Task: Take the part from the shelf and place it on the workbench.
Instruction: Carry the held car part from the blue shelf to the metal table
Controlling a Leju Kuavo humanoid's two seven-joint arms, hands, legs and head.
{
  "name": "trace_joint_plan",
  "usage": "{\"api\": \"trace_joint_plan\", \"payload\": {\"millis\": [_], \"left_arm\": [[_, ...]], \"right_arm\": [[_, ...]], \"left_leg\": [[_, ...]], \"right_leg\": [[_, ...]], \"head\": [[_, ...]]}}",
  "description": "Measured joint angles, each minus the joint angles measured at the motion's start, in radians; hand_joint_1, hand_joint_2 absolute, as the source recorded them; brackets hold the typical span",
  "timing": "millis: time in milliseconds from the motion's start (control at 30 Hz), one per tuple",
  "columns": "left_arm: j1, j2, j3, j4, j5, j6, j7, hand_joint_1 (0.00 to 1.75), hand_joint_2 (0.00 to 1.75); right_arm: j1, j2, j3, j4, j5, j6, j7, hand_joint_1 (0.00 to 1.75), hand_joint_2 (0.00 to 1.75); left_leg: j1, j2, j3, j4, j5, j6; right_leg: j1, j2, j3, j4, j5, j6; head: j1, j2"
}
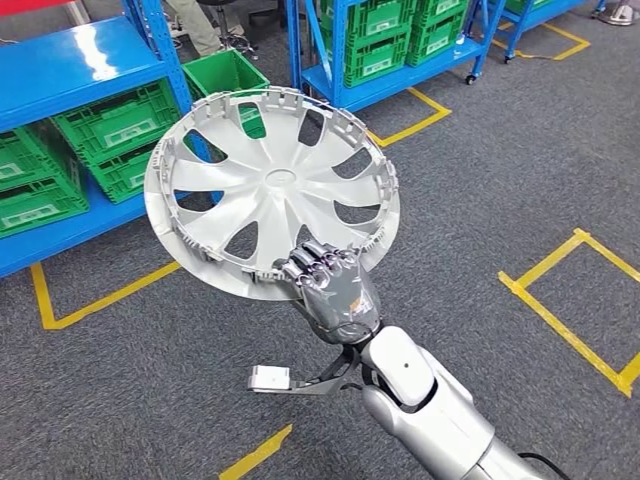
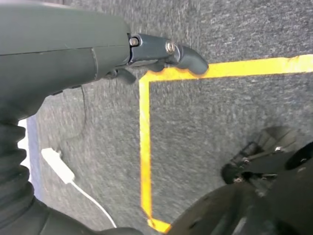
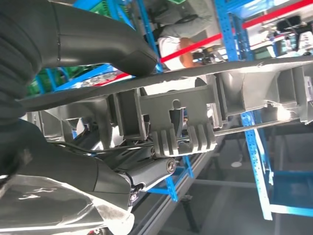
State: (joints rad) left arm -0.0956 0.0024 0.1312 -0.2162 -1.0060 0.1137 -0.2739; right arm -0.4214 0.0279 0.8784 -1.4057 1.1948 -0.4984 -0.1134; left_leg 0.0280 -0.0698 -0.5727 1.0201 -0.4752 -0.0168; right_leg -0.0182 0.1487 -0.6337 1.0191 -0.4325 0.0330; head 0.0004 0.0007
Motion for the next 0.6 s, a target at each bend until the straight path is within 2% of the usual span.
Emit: {"api": "trace_joint_plan", "payload": {"millis": [33,67,133,167,200,233,267,300,367,400,433,500,533,600], "left_arm": [[-0.001,-0.001,0.0,0.0,0.001,0.0,0.0,0.0,1.75],[-0.002,-0.002,0.0,0.0,0.001,0.0,0.0,0.0,1.75],[-0.002,-0.001,0.0,0.0,0.001,-0.003,-0.001,0.0,1.75],[-0.001,-0.001,0.0,0.0,0.001,-0.006,-0.001,0.0,1.75],[0.0,0.0,0.0,0.0,0.001,-0.009,-0.001,0.0,1.75],[0.0,0.0,0.0,0.0,0.001,-0.012,-0.001,0.0,1.75],[-0.001,0.0,0.0,-0.001,0.001,-0.013,-0.002,0.0,1.75],[-0.003,-0.001,0.0,-0.001,0.001,-0.015,-0.003,0.0,1.75],[-0.006,-0.002,0.0,-0.001,0.001,-0.016,-0.006,0.0,1.75],[-0.006,-0.002,0.0,-0.001,0.001,-0.017,-0.007,0.0,1.75],[-0.007,-0.002,0.0,-0.001,0.001,-0.017,-0.008,0.0,1.75],[-0.008,-0.002,0.0,-0.001,0.0,-0.018,-0.009,0.0,1.75],[-0.01,-0.002,0.0,-0.002,-0.001,-0.019,-0.01,0.0,1.75],[-0.012,-0.001,0.0,-0.002,-0.002,-0.021,-0.011,0.0,1.75]], "right_arm": [[0.001,0.0,-0.001,0.0,0.001,0.0,0.001,1.75,1.75],[0.0,0.0,-0.002,0.001,0.001,0.0,0.002,1.75,1.75],[-0.002,-0.001,-0.003,0.002,0.001,0.0,0.003,1.75,1.75],[-0.002,-0.001,-0.003,0.003,0.002,0.0,0.003,1.75,1.75],[-0.001,-0.001,-0.003,0.004,0.003,0.0,0.003,1.75,1.75],[0.0,-0.001,-0.003,0.006,0.004,0.0,0.003,1.75,1.75],[0.001,-0.001,-0.003,0.007,0.005,0.0,0.004,1.75,1.75],[0.001,-0.001,-0.004,0.007,0.006,0.0,0.004,1.75,1.75],[0.0,-0.001,-0.008,0.007,0.007,0.0,0.006,1.75,1.75],[0.0,-0.001,-0.009,0.007,0.007,0.0,0.006,1.75,1.75],[-0.001,-0.001,-0.011,0.007,0.008,0.0,0.007,1.75,1.75],[-0.002,-0.001,-0.013,0.007,0.009,-0.001,0.007,1.75,1.75],[-0.002,-0.001,-0.014,0.007,0.01,-0.001,0.007,1.75,1.75],[-0.002,-0.001,-0.014,0.007,0.01,-0.001,0.008,1.75,1.75]], "left_leg": [[0.0,0.014,0.0,-0.004,0.004,0.007],[0.001,0.029,0.0,-0.007,0.007,0.013],[-0.004,0.06,0.0,-0.01,0.009,0.021],[-0.007,0.076,-0.001,-0.009,0.009,0.022],[-0.01,0.092,-0.001,-0.009,0.009,0.023],[-0.011,0.107,-0.001,-0.009,0.009,0.023],[-0.013,0.12,-0.001,-0.009,0.009,0.023],[-0.014,0.133,0.0,-0.009,0.008,0.023],[-0.018,0.153,0.0,-0.008,0.007,0.019],[-0.02,0.161,0.0,-0.008,0.006,0.015],[-0.022,0.169,0.0,-0.007,0.007,0.01],[-0.022,0.184,0.001,-0.008,0.008,-0.001],[-0.02,0.176,0.001,-0.005,0.002,-0.007],[-0.016,0.129,-0.018,0.05,-0.041,-0.015]], "right_leg": [[0.001,-0.012,-0.009,0.007,-0.005,0.005],[0.003,-0.039,-0.024,0.033,-0.021,0.009],[0.007,-0.112,-0.078,0.145,-0.08,0.014],[0.006,-0.132,-0.108,0.212,-0.108,0.015],[0.006,-0.142,-0.129,0.261,-0.122,0.016],[0.006,-0.146,-0.134,0.275,-0.118,0.015],[0.007,-0.15,-0.118,0.25,-0.099,0.013],[0.008,-0.16,-0.081,0.187,-0.068,0.009],[0.015,-0.2,-0.005,0.051,-0.03,-0.001],[0.019,-0.214,0.017,0.012,-0.023,-0.008],[0.023,-0.218,0.022,0.0,-0.025,-0.013],[0.024,-0.196,0.019,-0.002,-0.017,-0.025],[0.022,-0.185,0.019,-0.005,-0.013,-0.03],[0.016,-0.165,0.02,-0.012,-0.006,-0.04]], "head": [[0.003,0.0],[0.007,0.0],[0.016,0.0],[0.018,0.0],[0.018,0.0],[0.019,0.0],[0.019,0.0],[0.019,0.0],[0.018,0.0],[0.018,0.0],[0.017,0.0],[0.017,0.0],[0.016,0.0],[0.013,0.0]]}}
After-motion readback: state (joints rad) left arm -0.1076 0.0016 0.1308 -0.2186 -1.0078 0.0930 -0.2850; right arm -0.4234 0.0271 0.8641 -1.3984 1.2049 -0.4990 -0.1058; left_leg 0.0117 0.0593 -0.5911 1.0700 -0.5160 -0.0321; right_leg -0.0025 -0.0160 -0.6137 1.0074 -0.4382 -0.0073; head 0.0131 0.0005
